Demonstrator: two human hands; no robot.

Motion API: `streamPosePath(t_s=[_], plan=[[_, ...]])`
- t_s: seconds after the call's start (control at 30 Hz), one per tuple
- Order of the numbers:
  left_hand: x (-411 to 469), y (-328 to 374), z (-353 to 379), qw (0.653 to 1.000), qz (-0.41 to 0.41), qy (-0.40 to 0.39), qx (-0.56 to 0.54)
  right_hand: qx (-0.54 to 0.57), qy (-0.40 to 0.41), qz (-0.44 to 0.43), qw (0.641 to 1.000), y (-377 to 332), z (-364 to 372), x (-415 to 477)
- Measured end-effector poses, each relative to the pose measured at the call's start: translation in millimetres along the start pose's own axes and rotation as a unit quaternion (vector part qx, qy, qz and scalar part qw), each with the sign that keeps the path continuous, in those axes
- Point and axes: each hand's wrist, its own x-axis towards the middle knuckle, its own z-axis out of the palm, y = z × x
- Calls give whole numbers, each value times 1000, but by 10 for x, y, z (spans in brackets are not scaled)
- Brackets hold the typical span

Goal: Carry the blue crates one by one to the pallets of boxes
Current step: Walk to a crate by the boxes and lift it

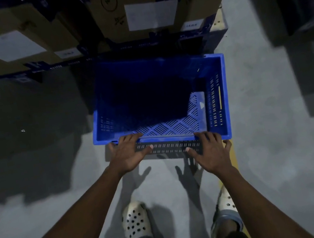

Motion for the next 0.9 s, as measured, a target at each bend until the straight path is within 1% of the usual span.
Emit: streamPosePath(t_s=[0.07,0.17,0.23,0.27,0.3,0.33,0.4,0.47,0.5,0.57,0.63,0.7,0.8,0.83,0.9], plan=[[-72,16,-3,1000,-17,-16,-20,-17,-17,13,1000,-6,-3,-37],[-210,-12,32,997,-32,-65,-27,-34,-53,33,997,35,-2,-83],[-265,-97,97,997,-28,-63,-26,-32,-73,43,996,82,3,-84],[-275,-153,127,998,-25,-43,-28,-24,-72,48,996,105,-6,-67],[-281,-203,133,999,-24,-7,-26,-14,-54,50,997,121,-19,-43],[-266,-258,143,999,-28,34,-26,0,-17,51,999,140,-32,-5],[-204,-351,116,990,-66,119,-41,42,78,73,993,161,-73,88],[-71,-413,61,969,-131,197,-72,98,142,127,977,182,-142,242],[7,-442,25,957,-166,218,-91,127,160,155,967,190,-171,338],[147,-504,-59,941,-215,214,-146,176,174,208,946,218,-227,545],[292,-578,-112,932,-223,196,-206,228,151,250,929,295,-214,755],[458,-707,-103,927,-209,203,-235,291,131,274,907,440,-111,952],[632,-861,-120,916,-200,211,-277,385,131,293,865,760,120,1192],[647,-844,-180,910,-207,213,-289,401,127,297,857,851,172,1237],[639,-771,-328,900,-218,209,-313,393,117,308,859,799,70,1200]])
